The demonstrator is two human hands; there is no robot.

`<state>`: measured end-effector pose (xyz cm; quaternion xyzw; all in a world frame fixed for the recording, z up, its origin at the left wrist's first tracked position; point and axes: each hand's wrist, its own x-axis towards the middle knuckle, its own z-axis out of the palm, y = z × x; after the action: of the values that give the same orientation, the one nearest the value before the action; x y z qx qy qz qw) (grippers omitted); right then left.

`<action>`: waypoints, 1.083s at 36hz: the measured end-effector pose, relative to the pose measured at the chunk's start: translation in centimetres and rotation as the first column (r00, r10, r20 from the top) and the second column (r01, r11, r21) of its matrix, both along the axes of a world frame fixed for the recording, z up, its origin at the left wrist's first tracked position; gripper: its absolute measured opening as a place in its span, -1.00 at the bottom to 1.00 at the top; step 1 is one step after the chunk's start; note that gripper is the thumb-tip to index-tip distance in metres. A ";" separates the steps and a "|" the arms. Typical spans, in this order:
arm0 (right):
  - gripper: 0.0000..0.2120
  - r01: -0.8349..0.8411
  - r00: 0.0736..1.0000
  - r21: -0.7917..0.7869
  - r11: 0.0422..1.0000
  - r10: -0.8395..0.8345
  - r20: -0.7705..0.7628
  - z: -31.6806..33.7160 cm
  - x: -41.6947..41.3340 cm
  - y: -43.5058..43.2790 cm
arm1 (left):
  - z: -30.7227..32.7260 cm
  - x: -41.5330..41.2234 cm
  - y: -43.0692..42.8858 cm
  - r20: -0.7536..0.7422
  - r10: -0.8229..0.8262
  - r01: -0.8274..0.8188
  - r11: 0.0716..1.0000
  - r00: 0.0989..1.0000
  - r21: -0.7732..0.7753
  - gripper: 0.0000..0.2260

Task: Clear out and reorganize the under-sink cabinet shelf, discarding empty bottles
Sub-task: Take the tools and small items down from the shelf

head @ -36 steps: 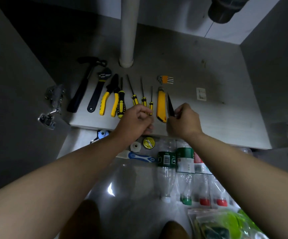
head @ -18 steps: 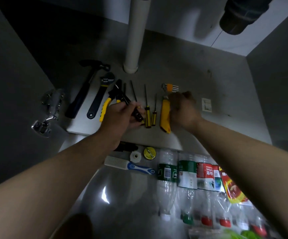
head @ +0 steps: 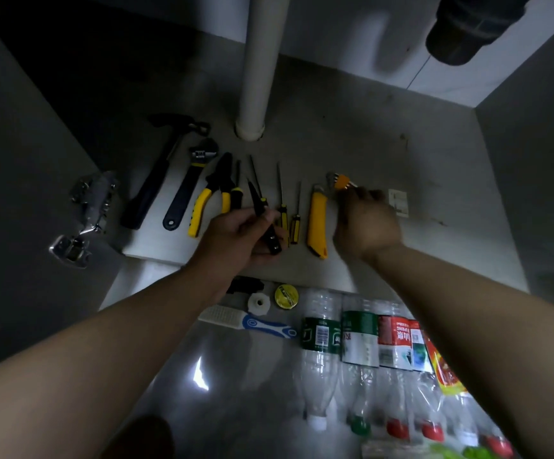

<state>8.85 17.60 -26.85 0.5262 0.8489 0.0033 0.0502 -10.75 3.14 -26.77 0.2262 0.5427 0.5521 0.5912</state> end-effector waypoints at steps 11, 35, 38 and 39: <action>-0.65 0.295 0.894 0.025 0.955 -0.267 -0.361 -1.3 4.6 -5.6 | 0.4 2.0 -1.7 -0.049 -0.182 0.179 0.981 0.982 -0.070 -0.81; -0.91 -0.075 0.685 -0.766 0.638 -0.525 -0.505 1.3 3.3 -16.2 | -4.7 -2.8 -13.2 -0.233 -0.682 0.481 0.679 0.693 -0.555 -0.78; -0.90 -0.014 0.820 -0.853 0.521 -0.483 -0.309 -0.5 2.2 -18.6 | -5.0 -3.3 -14.1 -0.276 -0.687 0.432 0.667 0.672 -0.607 -0.78; -0.89 0.009 0.837 -0.869 0.495 -0.480 -0.264 -1.3 1.8 -19.3 | -5.2 -3.4 -14.3 -0.276 -0.684 0.420 0.664 0.675 -0.619 -0.77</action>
<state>10.66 -1.66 -28.20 0.5382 0.6401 -0.5414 0.0872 -14.11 -11.17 -31.95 0.3531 0.6983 0.0985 0.6148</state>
